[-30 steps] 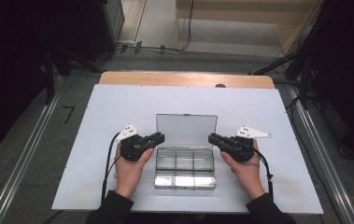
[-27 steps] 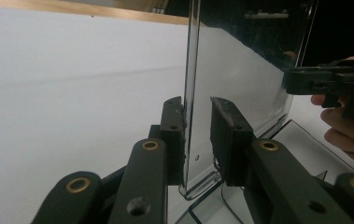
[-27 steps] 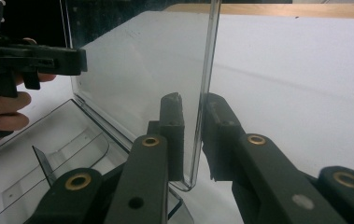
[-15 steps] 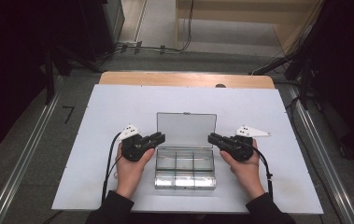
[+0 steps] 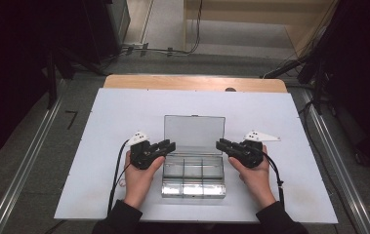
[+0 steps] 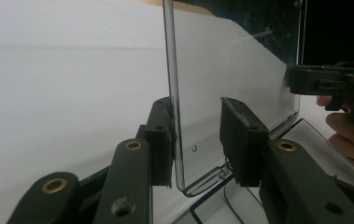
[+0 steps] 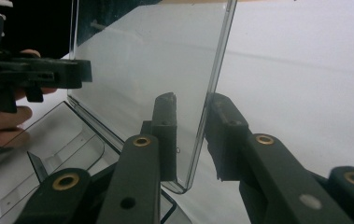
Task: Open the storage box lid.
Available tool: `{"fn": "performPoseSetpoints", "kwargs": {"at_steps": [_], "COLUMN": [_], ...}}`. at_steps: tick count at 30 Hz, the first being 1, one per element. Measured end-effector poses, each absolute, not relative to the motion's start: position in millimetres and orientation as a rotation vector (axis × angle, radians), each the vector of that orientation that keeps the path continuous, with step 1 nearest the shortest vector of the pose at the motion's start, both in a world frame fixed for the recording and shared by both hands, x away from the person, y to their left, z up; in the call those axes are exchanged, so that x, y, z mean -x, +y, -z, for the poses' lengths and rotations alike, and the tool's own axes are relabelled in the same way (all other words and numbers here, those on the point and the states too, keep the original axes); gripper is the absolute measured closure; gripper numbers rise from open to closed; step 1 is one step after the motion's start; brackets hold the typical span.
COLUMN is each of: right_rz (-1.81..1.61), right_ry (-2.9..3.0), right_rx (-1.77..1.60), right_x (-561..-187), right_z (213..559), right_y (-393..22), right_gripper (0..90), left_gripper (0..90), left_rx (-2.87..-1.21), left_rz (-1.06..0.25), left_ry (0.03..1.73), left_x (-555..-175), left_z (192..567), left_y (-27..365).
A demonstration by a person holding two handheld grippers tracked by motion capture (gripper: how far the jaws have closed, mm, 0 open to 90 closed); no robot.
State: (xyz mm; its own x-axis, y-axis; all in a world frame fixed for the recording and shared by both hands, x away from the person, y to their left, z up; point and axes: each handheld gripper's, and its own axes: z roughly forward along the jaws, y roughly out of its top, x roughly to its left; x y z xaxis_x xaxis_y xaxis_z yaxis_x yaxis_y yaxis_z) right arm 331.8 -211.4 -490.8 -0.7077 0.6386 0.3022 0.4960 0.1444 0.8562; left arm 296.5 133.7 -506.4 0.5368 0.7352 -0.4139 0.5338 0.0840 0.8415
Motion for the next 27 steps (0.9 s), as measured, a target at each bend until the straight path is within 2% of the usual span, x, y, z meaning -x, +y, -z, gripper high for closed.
{"fn": "performPoseSetpoints", "kwargs": {"at_steps": [5, 13, 27], "right_rz": [-1.58, -1.577, -1.559], "right_ry": [2.294, 2.336, 2.388], "right_rx": [-1.157, -1.228, -1.245], "right_x": [-333.0, -335.9, -337.7], "right_z": [494.1, 497.7, 499.4], "right_y": [-209.2, -210.1, -211.2], "right_gripper": [67.3, 65.0, 60.2], "left_gripper": [61.9, 56.2, 51.6], "left_rx": [-1.589, -1.604, -1.633], "left_rz": [-0.196, -0.181, -0.167], "left_ry": [1.129, 1.138, 1.171], "left_x": [-297.7, -299.3, -299.3], "left_z": [508.5, 511.8, 511.3], "left_y": [133.0, 130.7, 130.6]}}
